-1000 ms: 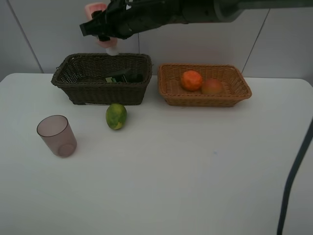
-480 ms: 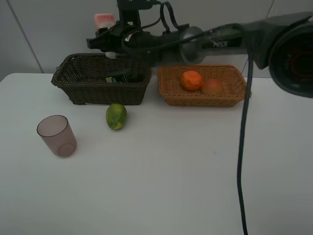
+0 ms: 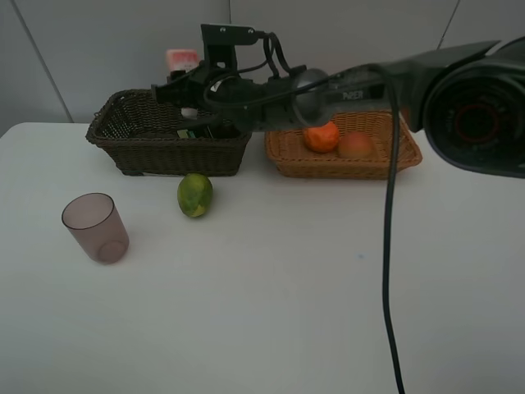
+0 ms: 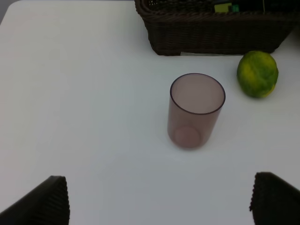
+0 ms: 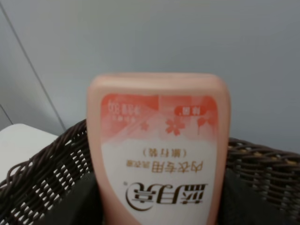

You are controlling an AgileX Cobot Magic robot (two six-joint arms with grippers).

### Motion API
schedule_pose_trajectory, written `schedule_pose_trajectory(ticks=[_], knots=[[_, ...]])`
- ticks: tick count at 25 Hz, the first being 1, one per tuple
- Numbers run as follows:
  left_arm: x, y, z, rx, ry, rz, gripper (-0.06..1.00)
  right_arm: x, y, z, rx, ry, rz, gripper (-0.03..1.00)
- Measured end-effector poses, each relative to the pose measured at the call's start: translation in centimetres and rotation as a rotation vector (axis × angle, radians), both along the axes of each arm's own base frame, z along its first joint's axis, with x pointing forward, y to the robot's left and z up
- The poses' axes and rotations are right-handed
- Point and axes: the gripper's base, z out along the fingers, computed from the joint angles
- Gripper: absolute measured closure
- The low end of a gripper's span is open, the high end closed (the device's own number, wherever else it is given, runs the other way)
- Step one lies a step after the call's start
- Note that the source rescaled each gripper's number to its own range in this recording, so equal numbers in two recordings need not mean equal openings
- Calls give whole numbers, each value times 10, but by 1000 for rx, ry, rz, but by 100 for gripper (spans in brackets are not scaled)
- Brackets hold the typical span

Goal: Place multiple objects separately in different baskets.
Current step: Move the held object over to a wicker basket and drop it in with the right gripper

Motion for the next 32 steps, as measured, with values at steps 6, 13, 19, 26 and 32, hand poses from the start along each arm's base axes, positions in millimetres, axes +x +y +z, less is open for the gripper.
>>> schedule_pose_trajectory(ticks=[6, 13, 19, 26, 32], knots=[[0, 0, 0, 0, 0, 0, -6, -8, 5, -14, -64, 95, 36, 73], [0, 0, 0, 0, 0, 0, -6, -10, 5, -19, -102, 136, 54, 73], [0, 0, 0, 0, 0, 0, -6, -10, 5, -19, -104, 137, 54, 71], [0, 0, 0, 0, 0, 0, -6, -10, 5, -11, -96, 127, 55, 42], [0, 0, 0, 0, 0, 0, -6, -17, 2, 24, -105, 146, 80, 39]])
